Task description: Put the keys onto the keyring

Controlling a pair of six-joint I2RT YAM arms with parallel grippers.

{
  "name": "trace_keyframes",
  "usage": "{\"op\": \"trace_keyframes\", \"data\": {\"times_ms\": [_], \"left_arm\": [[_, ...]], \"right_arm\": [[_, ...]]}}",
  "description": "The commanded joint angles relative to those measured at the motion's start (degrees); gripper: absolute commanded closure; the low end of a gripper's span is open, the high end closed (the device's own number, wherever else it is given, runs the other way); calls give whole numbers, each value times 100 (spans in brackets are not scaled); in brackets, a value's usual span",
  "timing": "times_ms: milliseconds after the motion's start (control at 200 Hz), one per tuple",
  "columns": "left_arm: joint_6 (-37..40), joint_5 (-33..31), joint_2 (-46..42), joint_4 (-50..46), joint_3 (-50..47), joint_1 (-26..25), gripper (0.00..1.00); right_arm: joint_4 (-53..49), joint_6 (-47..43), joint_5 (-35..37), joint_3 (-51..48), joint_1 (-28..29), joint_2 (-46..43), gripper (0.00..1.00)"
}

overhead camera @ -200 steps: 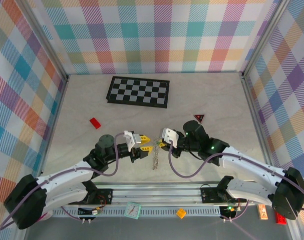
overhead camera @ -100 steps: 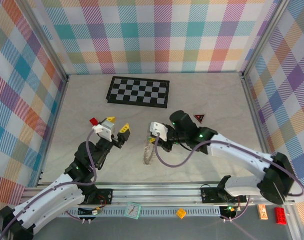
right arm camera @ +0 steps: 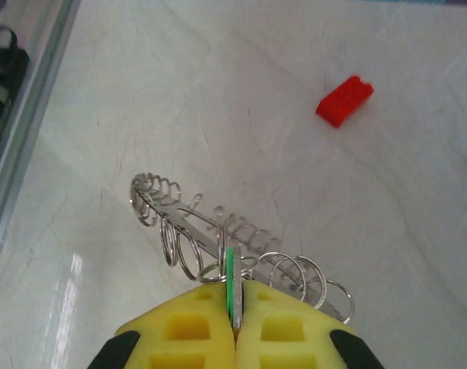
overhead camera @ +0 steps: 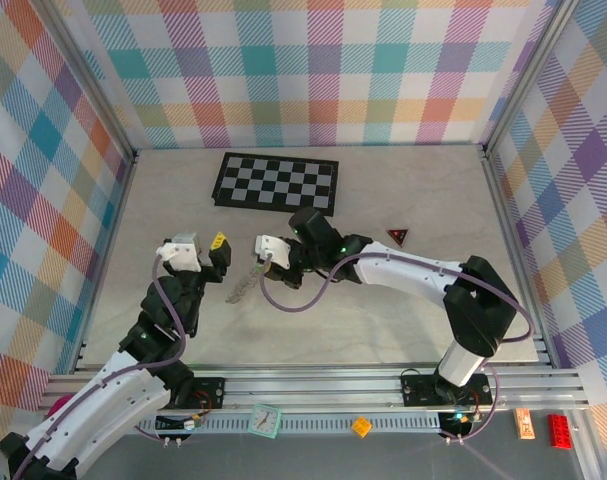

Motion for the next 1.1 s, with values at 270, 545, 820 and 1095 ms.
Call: {"op": "trace_keyframes", "data": {"times_ms": [270, 545, 820, 1095], "left_arm": [[-528, -410, 323, -14, -220, 167, 22], [-583, -577, 909, 117, -279, 294, 3], [-671, -744, 1069, 82, -349, 490, 0], [-656, -871, 1400, 441, -491, 884, 0]], "right_arm": [[-2072, -414, 1868, -822, -136, -230, 100], [-2790, -396, 2694, -1075, -147, -154, 100], [-2877, -343, 3035, -1263, -283, -439, 65], [-1701, 781, 1955, -1727, -1749, -1793, 43]]}}
